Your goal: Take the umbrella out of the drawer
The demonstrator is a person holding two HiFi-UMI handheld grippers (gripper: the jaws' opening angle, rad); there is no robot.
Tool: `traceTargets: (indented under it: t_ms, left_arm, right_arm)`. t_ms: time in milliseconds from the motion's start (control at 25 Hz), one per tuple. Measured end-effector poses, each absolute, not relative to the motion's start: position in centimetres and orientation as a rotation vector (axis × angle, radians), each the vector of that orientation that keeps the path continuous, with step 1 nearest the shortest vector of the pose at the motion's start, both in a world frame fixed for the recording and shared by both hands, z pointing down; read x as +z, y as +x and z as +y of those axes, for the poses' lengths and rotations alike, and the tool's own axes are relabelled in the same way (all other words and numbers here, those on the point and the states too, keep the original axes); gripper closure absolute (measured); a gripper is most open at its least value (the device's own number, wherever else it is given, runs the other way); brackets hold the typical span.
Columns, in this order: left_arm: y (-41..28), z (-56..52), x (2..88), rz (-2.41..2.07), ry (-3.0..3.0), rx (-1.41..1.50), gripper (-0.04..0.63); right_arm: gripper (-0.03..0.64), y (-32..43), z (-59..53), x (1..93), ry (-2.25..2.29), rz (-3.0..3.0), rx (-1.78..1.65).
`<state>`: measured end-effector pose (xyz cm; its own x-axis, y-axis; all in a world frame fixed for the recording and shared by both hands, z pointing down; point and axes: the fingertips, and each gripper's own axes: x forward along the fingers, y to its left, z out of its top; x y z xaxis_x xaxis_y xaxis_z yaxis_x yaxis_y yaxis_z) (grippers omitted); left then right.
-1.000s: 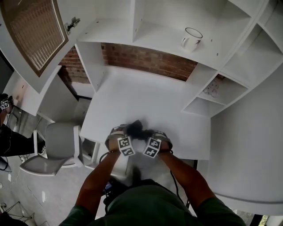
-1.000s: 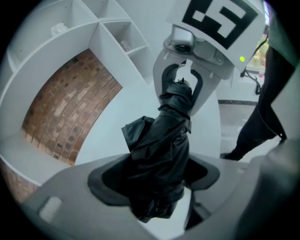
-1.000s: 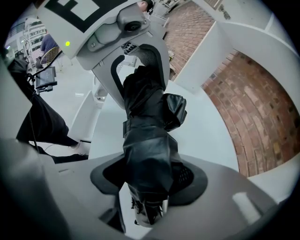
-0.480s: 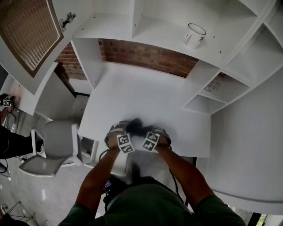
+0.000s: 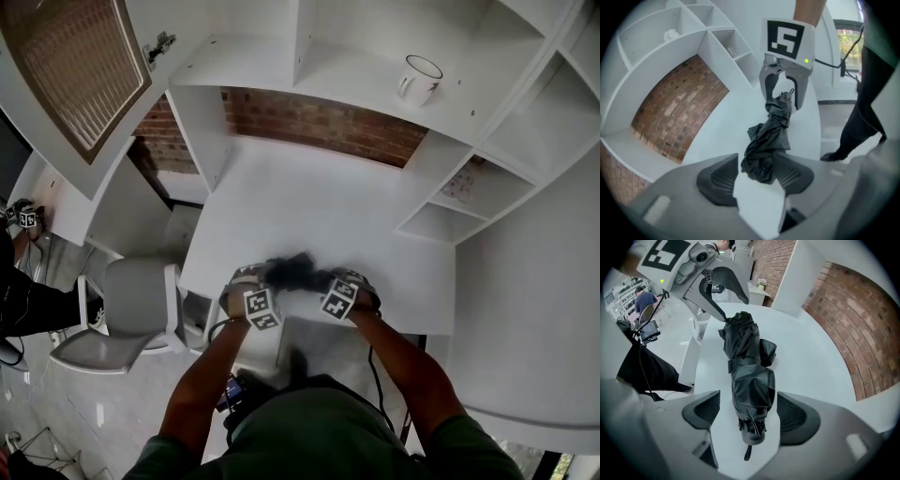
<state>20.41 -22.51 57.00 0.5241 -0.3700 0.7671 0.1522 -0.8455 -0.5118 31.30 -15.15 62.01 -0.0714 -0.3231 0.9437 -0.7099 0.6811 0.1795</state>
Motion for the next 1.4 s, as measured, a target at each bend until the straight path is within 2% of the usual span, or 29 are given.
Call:
traceTargets:
  t_ms: [200,320,400,440,560,600,800,1040,1400]
  left_arm:
    - [17.8,-23.0,53.1,0.275,-2.278,-1.219,0.415]
    - [16.6,-22.8,49.5,0.353,-2.32,-1.123,0.482]
    - [15.6,-22.8,46.5,0.417,-2.355,-1.043,0.544]
    - [15.1,-22.8,44.9,0.453,-2.378,-0.997,0.579]
    - [13.3,-22.5,39.5,0.569,-2.487,-0.838,0.592]
    - [12.6,-22.3,37.6,0.611,-2.534,-0.775,0.592]
    - [8.3,-20.7,28.0,0.783,-2.748,-0.426,0.592]
    - [3.0,-18.0,20.9,0.866,-2.85,-0.137,0.592]
    - [-1.8,-15.1,18.4,0.912,-2.847,-0.092,0.592]
  right_arm:
    - [0.226,30.6,-14.6,58.1,0.978,-1.78,0.423]
    - [0.245,30.4,-14.4,53.7,1.146,-1.866,0.4]
    - [0.314,30.4,-14.9,49.2,1.313,-1.942,0.344]
    - [0.37,30.3,-15.3,46.5,1.402,-1.988,0.309]
    - [0.593,29.3,-15.7,37.5,1.638,-2.152,0.19]
    - [0.612,28.8,-15.6,34.6,1.694,-2.215,0.157]
    - [0.612,25.0,-14.2,23.7,1.779,-2.488,0.056]
    - [0.612,20.8,-12.4,17.7,1.706,-2.612,-0.071]
    - [0.612,18.4,-10.7,16.9,1.663,-2.627,-0.067]
